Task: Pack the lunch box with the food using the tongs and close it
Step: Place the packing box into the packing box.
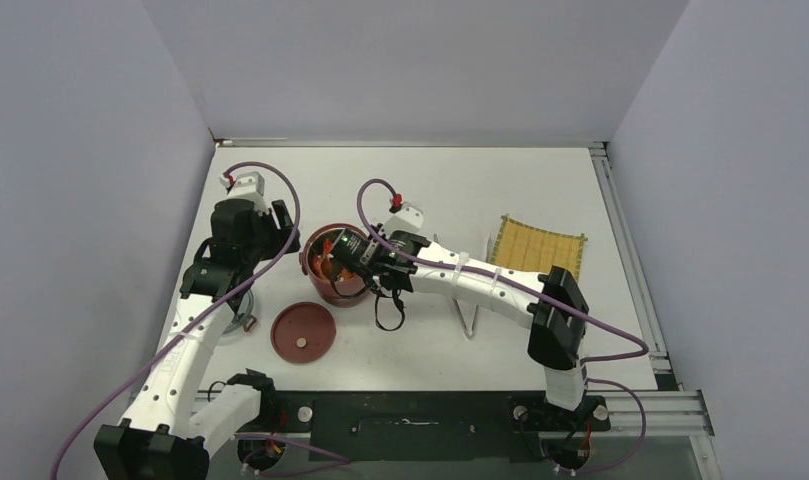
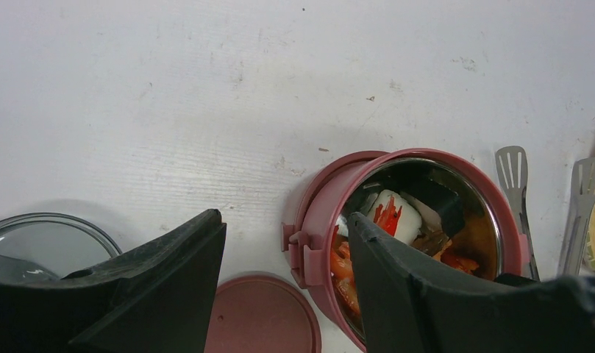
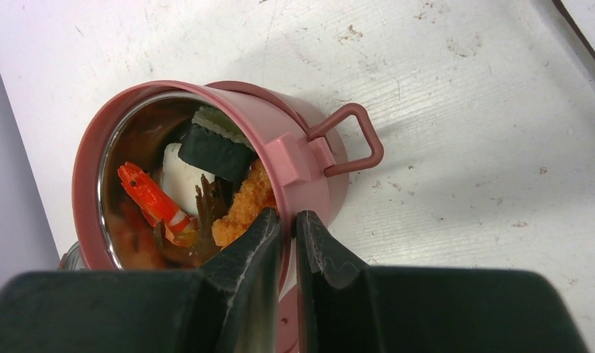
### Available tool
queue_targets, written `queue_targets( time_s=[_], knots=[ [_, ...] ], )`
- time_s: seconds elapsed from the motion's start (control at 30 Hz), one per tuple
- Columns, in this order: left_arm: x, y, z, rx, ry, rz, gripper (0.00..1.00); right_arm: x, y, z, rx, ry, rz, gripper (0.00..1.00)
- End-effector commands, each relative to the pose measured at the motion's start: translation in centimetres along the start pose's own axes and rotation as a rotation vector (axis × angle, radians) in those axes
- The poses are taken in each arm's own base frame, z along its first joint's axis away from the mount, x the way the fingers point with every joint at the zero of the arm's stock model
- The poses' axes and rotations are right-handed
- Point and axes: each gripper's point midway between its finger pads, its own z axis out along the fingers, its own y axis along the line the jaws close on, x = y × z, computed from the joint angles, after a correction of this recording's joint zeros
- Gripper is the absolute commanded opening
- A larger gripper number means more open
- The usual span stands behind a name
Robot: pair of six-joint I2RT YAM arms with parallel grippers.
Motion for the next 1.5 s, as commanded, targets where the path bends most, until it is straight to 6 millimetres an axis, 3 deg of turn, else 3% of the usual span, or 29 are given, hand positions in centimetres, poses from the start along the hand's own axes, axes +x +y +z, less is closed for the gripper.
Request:
queue_targets(
  time_s=[0.0, 0.87, 1.47],
  knots=[
    [-1.3, -0.6, 0.0, 0.030, -0.055, -0.006, 0.60, -3.0, 4.1, -1.4, -0.113, -0.095, 0.142, 0.05],
    [-1.1, -0.9, 0.1, 0.050, -0.042, -0.005, 0.60, -2.5, 4.4, -0.4, -0.098, -0.106, 0.129, 0.05],
    [-0.7, -1.5, 0.3, 0.084, -0.026, -0.004, 0.60, -3.9, 3.9, -2.0, -0.113, -0.123, 0.151, 0.05]
  ],
)
